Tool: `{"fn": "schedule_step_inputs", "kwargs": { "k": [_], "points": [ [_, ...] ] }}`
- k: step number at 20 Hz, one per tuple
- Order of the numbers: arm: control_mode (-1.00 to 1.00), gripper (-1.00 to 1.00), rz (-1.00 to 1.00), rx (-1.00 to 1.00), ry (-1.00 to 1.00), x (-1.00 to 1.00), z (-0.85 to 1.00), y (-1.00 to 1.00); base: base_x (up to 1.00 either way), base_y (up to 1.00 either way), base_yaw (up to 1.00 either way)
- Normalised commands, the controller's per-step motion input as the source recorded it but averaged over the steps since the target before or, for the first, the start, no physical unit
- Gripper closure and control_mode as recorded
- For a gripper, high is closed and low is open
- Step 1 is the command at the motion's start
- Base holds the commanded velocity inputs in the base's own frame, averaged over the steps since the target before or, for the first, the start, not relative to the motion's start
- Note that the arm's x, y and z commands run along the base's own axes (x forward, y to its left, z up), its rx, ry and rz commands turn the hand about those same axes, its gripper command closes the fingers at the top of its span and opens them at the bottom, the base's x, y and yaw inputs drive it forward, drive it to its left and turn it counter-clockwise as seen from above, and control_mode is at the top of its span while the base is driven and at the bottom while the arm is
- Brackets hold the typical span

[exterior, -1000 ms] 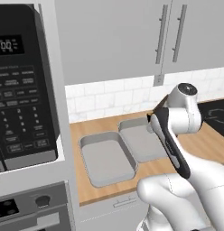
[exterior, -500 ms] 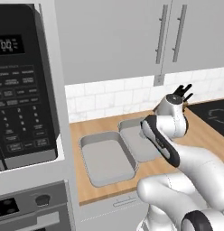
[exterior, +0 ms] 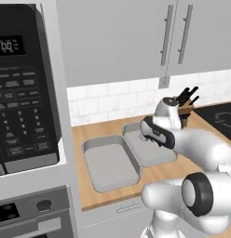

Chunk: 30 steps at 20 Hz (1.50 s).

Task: Place one lemon wedge and one fish in each tupperware on the nearby counter, to pack two identical lunches.

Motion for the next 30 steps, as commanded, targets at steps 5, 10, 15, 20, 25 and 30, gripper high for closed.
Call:
{"fn": "schedule_step_inputs", "kwargs": {
  "k": [5, 10, 15, 20, 25, 30],
  "points": [
    [-1.00, 1.00, 0.00, 0.00, -0.05, 0.37, -0.48, 0.00, 0.00, 0.00, 0.00],
    [-1.00, -1.00, 0.00, 0.00, 0.00, 0.40, -0.47, 0.00, 0.00, 0.00, 0.00],
    [-1.00, -1.00, 0.00, 0.00, 0.00, 0.09, 0.06, 0.00, 0.00, 0.00, 0.00],
    [-1.00, -1.00, 0.00, 0.00, 0.00, -0.03, 0.42, 0.00, 0.00, 0.00, 0.00],
    [-1.00, -1.00, 0.00, 0.00, 0.00, -0.29, 0.59, 0.01, 0.00, 0.00, 0.00],
    [-1.00, -1.00, 0.00, 0.00, 0.00, -0.88, 0.46, 0.11, 0.00, 0.00, 0.00]
  ]
}}
